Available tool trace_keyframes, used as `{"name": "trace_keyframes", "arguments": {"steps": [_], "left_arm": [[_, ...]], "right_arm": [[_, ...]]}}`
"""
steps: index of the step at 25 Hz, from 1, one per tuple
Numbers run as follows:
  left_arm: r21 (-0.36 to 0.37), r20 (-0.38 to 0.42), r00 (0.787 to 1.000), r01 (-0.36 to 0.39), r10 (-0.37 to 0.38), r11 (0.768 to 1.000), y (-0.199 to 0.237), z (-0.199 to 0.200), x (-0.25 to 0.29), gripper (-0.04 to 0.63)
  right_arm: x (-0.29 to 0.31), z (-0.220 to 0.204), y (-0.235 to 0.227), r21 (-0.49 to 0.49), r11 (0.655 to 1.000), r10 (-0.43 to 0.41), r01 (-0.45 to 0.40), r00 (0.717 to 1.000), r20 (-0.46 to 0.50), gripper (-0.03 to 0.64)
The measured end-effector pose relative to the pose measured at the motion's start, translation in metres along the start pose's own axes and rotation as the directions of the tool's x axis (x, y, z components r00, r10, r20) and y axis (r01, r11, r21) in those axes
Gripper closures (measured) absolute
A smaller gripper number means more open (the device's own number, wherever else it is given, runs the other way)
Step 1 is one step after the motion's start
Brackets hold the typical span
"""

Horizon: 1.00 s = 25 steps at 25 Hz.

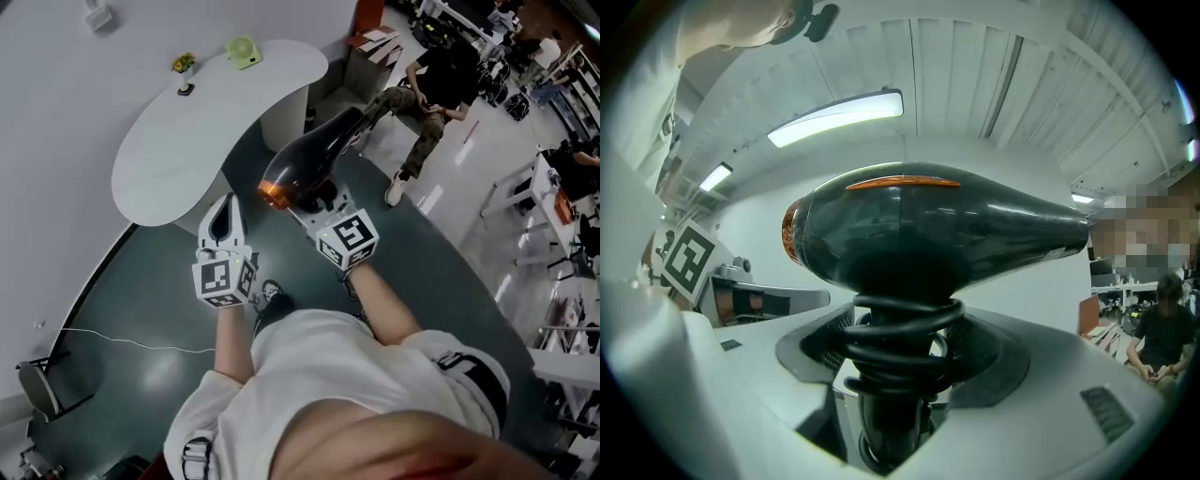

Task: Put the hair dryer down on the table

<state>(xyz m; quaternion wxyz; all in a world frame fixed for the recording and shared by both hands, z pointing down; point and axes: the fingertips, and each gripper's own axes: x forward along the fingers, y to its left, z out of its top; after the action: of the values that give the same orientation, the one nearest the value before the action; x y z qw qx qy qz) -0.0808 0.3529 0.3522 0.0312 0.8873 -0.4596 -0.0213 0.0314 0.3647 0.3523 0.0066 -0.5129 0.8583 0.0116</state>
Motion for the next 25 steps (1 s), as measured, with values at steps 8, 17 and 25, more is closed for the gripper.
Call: {"name": "trace_keyframes", "arguments": {"steps": [8, 17, 25], "left_arm": [[-0.003, 0.017, 0.999, 0.041, -0.041, 0.999, 0.044, 0.014, 0.046, 0.577], [-0.009, 0.009, 0.998, 0.065, -0.065, 0.998, 0.087, 0.015, 0.072, 0.577], [-0.022, -0.006, 0.999, 0.034, -0.034, 0.999, 0.109, 0.005, 0.096, 0.577]], "right_arm": [[0.057, 0.008, -0.013, -0.004, 1.000, -0.022, 0.022, 1.000, 0.001, 0.322], [0.104, 0.004, -0.022, 0.012, 0.999, -0.046, 0.046, 0.999, -0.004, 0.322], [0.138, -0.006, -0.034, 0.025, 1.000, -0.001, 0.001, 1.000, -0.017, 0.322]]}}
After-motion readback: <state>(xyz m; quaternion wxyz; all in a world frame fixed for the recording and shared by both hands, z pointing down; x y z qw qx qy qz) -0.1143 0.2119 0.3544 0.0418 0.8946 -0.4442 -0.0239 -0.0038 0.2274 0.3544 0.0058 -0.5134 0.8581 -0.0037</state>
